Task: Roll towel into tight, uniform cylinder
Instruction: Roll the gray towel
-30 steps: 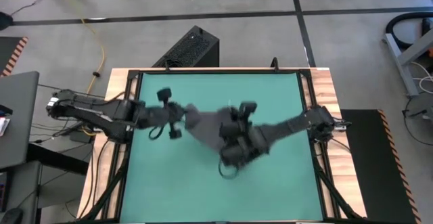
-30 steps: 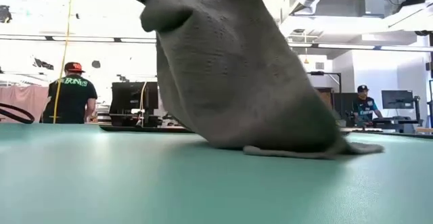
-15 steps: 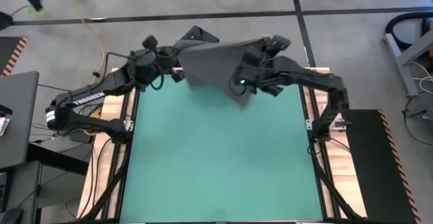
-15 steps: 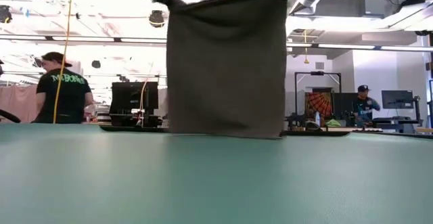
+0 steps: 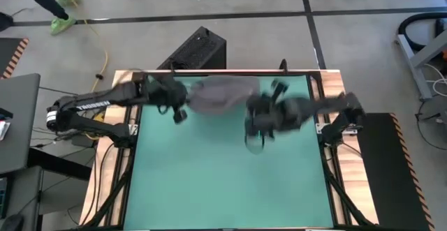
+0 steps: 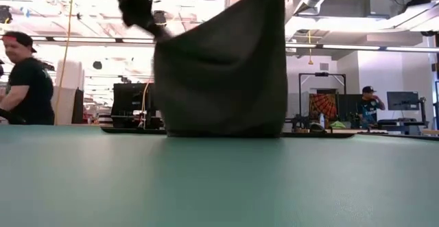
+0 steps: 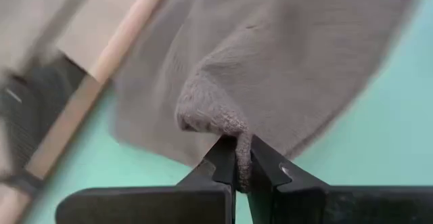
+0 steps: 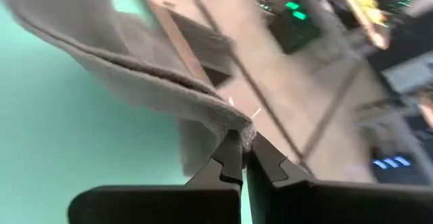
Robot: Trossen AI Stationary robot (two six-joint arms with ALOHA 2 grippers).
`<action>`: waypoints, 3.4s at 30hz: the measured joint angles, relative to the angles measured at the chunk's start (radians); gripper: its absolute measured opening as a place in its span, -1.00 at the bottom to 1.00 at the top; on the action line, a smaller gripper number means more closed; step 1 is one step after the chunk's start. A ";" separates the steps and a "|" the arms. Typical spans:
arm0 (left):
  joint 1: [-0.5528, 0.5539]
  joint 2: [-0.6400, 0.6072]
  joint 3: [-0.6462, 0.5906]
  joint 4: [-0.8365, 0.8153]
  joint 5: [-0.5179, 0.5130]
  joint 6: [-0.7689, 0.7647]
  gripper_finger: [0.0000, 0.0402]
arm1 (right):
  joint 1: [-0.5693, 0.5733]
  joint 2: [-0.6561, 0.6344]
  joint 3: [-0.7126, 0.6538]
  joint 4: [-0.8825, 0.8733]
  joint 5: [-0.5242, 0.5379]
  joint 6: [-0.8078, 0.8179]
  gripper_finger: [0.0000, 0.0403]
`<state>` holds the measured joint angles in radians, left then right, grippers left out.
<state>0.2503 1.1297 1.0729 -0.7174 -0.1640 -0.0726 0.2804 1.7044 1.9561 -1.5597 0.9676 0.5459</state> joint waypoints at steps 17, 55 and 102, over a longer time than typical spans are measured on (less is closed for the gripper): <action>-0.654 -0.016 -0.380 0.330 0.045 -0.655 -1.00 | 0.445 0.406 -0.125 -0.008 -0.143 0.682 -0.92; -0.855 -0.017 -0.366 0.263 -0.068 -0.629 -0.71 | 0.368 0.406 -0.016 -0.011 -0.053 0.483 -0.92; -1.312 0.340 -0.365 0.643 -0.558 -0.210 0.00 | 0.452 0.406 -0.016 -0.007 -0.134 0.625 -0.92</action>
<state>-1.0618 1.4700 0.7078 -0.0745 -0.7224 -0.2825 0.7326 2.1109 1.9400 -1.5667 0.8339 1.1709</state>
